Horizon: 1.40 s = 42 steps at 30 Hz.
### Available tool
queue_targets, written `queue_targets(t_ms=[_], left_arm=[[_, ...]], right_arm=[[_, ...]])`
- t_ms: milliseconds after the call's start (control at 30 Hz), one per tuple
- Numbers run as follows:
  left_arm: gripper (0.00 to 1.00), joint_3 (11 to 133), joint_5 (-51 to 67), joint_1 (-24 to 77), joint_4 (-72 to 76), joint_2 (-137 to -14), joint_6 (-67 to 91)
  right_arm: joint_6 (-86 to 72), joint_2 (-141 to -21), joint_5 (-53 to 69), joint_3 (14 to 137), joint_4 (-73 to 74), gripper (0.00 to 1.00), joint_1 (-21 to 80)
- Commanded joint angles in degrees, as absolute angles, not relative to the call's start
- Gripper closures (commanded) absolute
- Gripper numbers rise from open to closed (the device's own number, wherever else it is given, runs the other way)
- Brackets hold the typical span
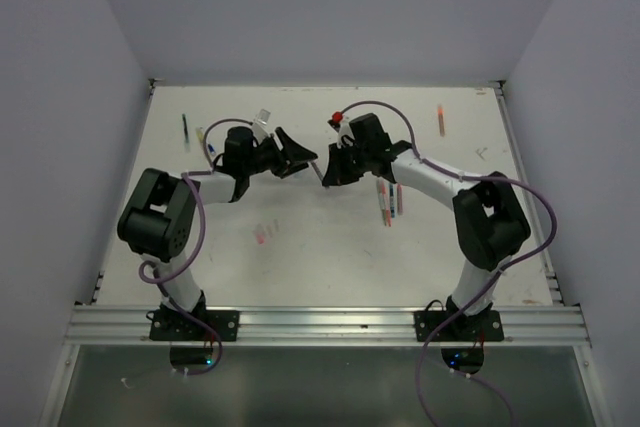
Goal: Open the pen caps
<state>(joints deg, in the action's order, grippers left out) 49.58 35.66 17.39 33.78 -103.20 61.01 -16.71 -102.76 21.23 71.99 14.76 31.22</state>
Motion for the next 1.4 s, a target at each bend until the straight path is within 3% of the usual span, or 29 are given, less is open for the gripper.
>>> queue_targets(t_ms=[0,433,633,667,733,767,833,867,1267,1367], left_arm=[[0.39,51.15,35.6,17.58,35.33,-104.76,61.52],[0.46,53.26,35.24,16.7,34.54,-105.91,61.7],[0.65,52.91,35.86,16.7,34.8,-105.03,61.79],[0.75,52.82,35.86,16.7,34.8,-104.68,61.87],[0.84,52.65,36.21,16.61,34.72,-104.33,61.61],[0.93,52.65,36.3,16.61,34.63,-104.15,61.52],[0.98,52.47,36.73,16.61,34.63,-104.06,61.52],[1.0,52.3,37.09,16.61,34.8,-103.98,61.61],[1.0,51.33,37.18,16.7,35.24,-101.86,62.4],[1.0,51.42,37.18,16.7,36.03,-101.87,63.19]], right_arm=[[-17.31,-99.58,23.12,71.72,11.16,1.0,32.87],[-16.43,-99.05,22.94,71.81,12.13,1.0,34.01],[-16.7,-99.4,22.59,72.07,11.69,1.0,34.36],[-16.7,-99.4,22.59,72.16,11.69,1.0,34.37],[-16.7,-99.58,21.54,72.33,11.43,0.99,34.37],[-16.87,-99.58,21.1,72.42,11.16,0.92,34.37],[-16.79,-100.63,21.44,73.64,10.99,0.72,34.37],[-16.87,-101.16,21.88,74.26,11.33,0.7,34.37],[-18.89,-108.28,24.7,80.95,9.85,0.74,34.89],[-18.72,-109.42,24.61,81.3,10.11,0.85,35.24]])
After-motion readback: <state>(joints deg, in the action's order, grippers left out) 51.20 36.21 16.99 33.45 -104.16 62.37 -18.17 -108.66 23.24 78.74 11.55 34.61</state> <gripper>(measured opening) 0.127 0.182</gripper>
